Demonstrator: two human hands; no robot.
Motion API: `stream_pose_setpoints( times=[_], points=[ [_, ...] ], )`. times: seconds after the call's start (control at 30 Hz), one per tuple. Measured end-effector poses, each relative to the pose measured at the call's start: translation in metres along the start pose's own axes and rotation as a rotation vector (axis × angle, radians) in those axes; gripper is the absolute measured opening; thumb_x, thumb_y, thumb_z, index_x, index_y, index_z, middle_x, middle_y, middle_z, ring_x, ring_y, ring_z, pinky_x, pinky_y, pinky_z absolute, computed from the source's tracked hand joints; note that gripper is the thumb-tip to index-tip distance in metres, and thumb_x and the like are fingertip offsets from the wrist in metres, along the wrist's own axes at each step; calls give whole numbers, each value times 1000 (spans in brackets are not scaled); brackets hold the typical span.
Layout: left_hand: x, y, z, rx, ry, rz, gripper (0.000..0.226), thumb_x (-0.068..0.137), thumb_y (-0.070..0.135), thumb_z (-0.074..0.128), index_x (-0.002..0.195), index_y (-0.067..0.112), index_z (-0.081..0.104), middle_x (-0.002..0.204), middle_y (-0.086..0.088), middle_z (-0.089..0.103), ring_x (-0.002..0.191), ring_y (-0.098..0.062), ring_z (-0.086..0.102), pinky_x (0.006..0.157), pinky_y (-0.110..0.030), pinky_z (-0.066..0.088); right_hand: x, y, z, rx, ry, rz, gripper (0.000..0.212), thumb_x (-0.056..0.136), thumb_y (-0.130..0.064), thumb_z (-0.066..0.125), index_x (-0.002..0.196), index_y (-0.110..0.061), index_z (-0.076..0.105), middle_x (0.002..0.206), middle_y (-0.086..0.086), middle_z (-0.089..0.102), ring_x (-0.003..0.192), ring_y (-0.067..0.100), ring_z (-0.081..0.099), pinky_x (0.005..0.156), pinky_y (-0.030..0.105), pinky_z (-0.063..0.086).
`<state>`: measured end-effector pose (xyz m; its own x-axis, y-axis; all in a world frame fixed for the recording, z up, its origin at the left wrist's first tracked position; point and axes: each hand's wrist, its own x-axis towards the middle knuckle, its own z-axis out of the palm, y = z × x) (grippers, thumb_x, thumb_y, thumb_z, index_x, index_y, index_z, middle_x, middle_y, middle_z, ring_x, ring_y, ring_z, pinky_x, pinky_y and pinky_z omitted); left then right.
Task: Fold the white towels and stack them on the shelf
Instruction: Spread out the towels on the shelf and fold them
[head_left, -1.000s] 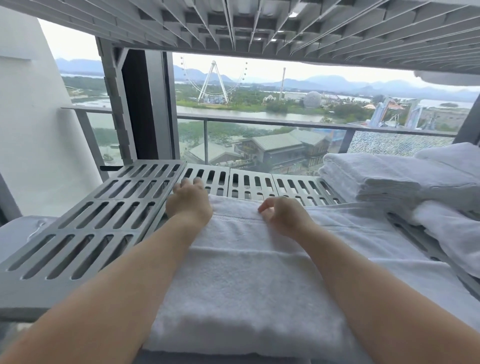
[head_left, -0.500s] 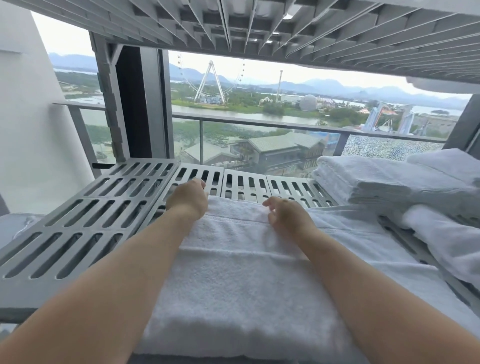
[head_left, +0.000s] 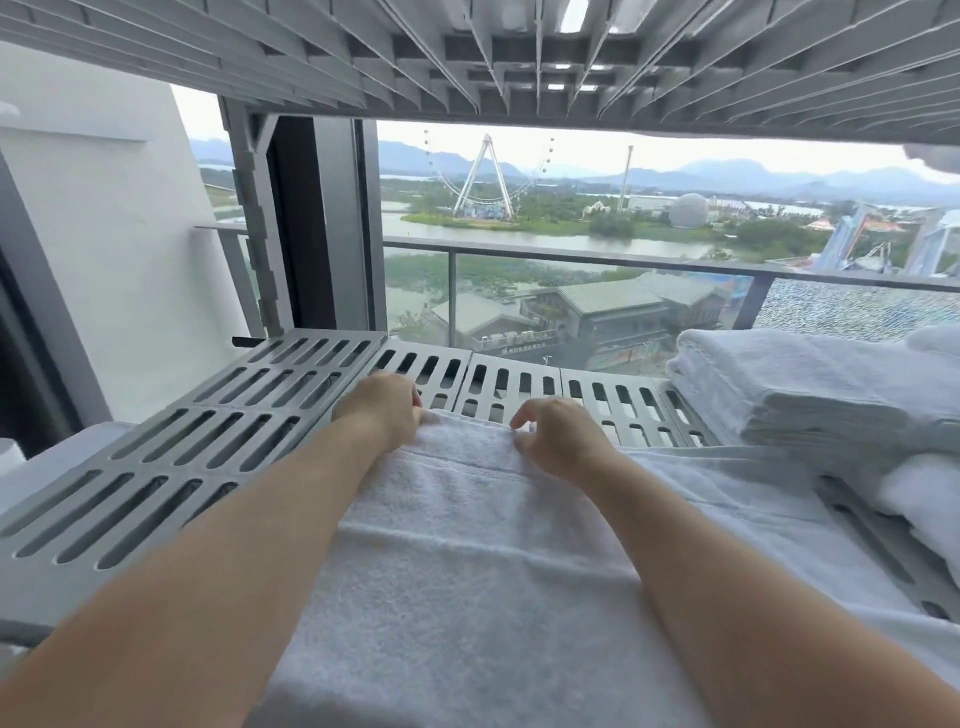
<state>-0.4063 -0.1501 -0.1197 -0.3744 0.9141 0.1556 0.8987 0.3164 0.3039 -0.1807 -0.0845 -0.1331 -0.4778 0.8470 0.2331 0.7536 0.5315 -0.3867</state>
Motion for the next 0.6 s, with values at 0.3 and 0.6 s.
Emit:
stream_pose_setpoints(
  times=[0.3,0.6],
  points=[
    [-2,-6,2,-41,192,1,6,90,31,68,85,29,68,88,9,67,82,-14,61,68,-32,53,9,-9,12,4,11,31,15,86,-35,61,95,-25,68,109,5,65,106,23,56,80,30,41],
    [-1,-17,0,-221,226,14,11,90,24,69,79,23,67,77,8,66,77,-12,63,66,-30,52,9,-22,13,29,165,-43,16,93,-32,63,98,-17,63,95,6,70,91,27,61,76,34,48]
  ],
)
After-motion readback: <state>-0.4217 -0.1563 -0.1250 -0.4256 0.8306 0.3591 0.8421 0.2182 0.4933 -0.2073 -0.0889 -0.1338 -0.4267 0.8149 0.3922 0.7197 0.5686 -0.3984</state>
